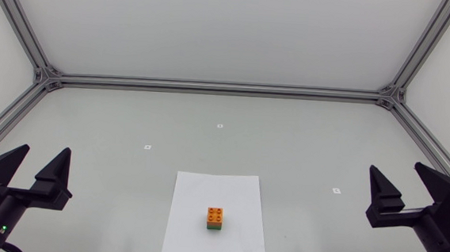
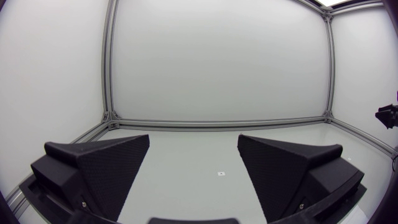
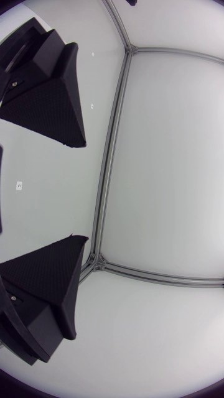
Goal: Pick up the orange 2x2 brick with the right arm and stack it on top of the green 2x2 brick in the center
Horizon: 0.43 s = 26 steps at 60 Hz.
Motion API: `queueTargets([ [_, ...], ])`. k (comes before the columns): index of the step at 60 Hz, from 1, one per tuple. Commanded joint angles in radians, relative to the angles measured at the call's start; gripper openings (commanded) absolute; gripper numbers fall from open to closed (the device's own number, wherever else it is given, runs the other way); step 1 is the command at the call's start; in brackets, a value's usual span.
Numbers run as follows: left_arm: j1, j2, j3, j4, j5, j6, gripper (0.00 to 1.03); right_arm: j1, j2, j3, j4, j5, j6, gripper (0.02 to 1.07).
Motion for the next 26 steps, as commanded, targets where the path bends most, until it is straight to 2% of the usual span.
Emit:
queueTargets([
  [1, 0.002, -0.008, -0.041, -0.013, 0.004, 0.013, 0.99, 0.009, -0.016, -0.049, 0.043, 0.012, 0.063, 1.02],
  [11, 0.002, -0.008, -0.041, -0.015, 0.004, 0.013, 0.99, 0.014, -0.039, -0.111, 0.127, 0.019, 0.128, 1.02],
  [26, 0.002, -0.008, -0.041, -0.015, 0.004, 0.013, 0.99, 0.014, -0.039, -0.111, 0.127, 0.019, 0.128, 1.02],
])
